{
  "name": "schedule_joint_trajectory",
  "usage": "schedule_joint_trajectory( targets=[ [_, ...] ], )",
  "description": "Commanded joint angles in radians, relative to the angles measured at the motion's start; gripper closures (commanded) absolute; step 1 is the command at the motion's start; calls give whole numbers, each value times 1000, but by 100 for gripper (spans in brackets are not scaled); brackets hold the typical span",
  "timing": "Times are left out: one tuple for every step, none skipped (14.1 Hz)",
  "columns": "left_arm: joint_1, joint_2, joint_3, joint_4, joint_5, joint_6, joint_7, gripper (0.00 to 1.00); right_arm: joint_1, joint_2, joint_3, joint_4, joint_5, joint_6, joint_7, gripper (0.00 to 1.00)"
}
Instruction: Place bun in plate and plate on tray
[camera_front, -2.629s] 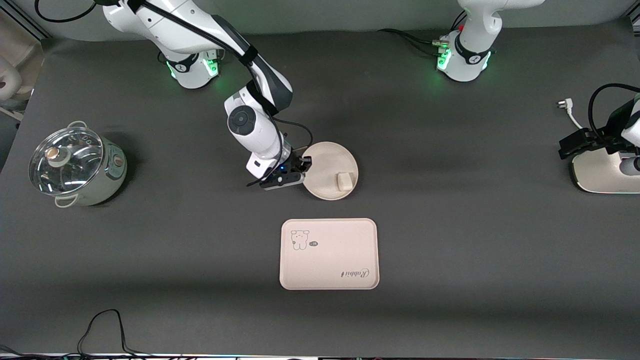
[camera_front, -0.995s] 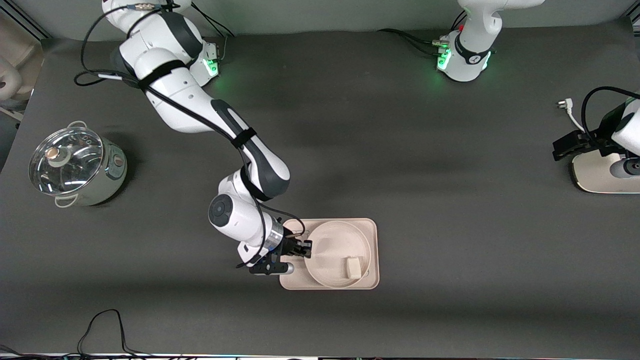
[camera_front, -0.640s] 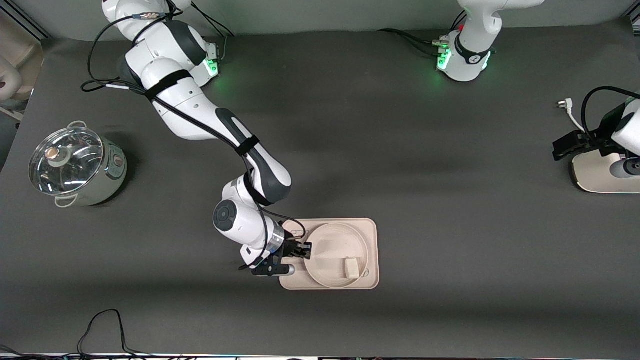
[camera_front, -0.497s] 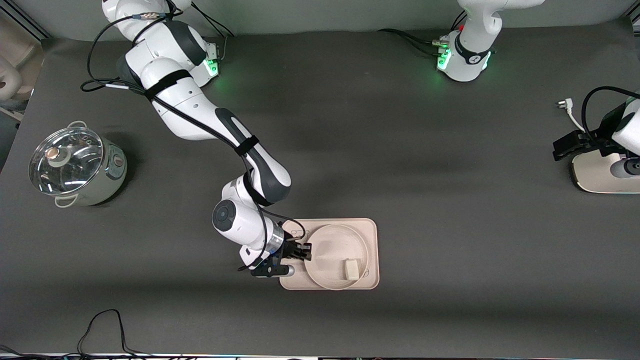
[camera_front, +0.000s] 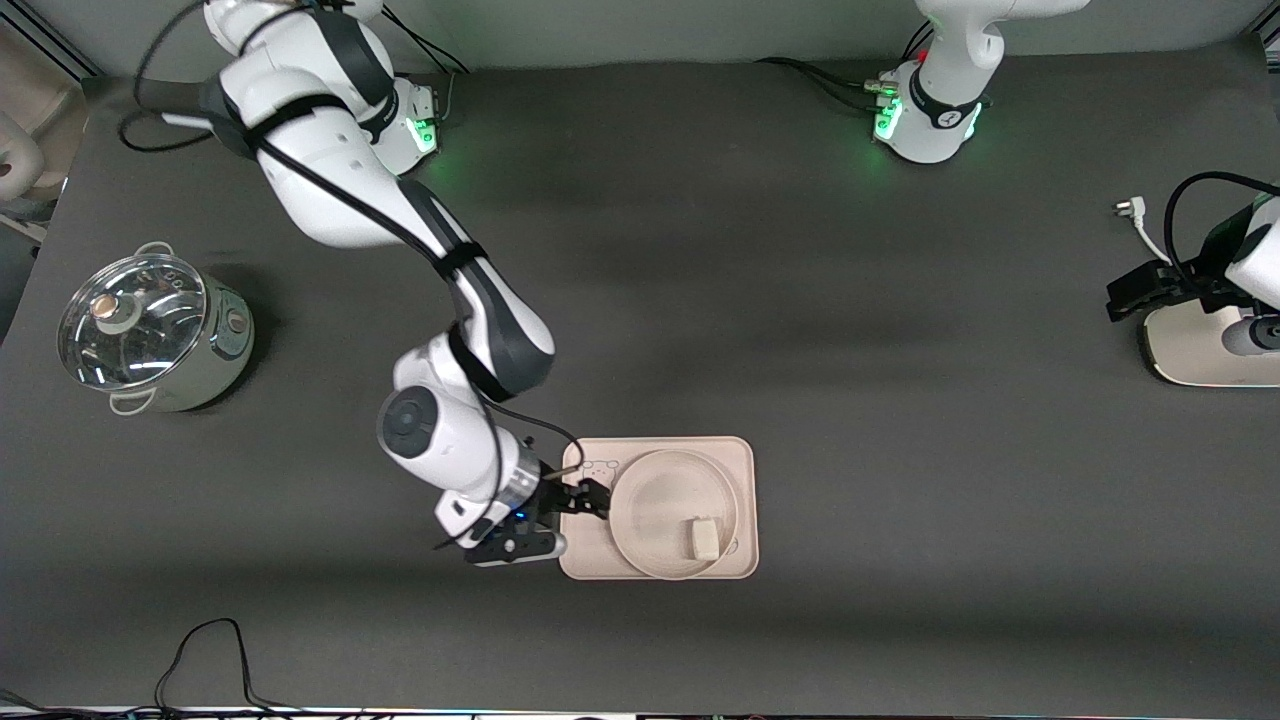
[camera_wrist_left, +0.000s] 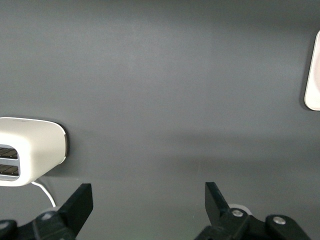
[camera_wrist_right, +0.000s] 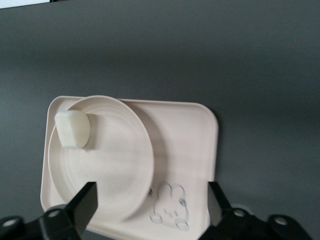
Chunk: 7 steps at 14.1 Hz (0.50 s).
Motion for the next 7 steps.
schedule_joint_trajectory(
  targets=[
    [-9, -1, 4, 20, -8, -21, 2, 0, -27, -327, -68, -266, 3, -152, -9, 0],
    [-11, -2, 1, 20, -8, -21, -1, 0, -34, -410, -87, -316, 2, -204, -7, 0],
    [-9, -4, -7, 20, -8, -20, -7, 0, -36, -471, -114, -342, 2, -273, -10, 0],
    [-9, -4, -7, 18, -8, -21, -12, 0, -41, -526, -140, -354, 0, -357, -13, 0],
    [-9, -5, -7, 18, -8, -21, -12, 0, -56, -568, -165, -354, -3, -431, -28, 0],
    [-9, -7, -10, 18, -8, -21, -13, 0, -76, -609, -176, -354, -6, -498, -64, 0],
    [-9, -10, -12, 14, -8, -21, -13, 0, -105, -637, -176, -354, -9, -538, -67, 0]
  ],
)
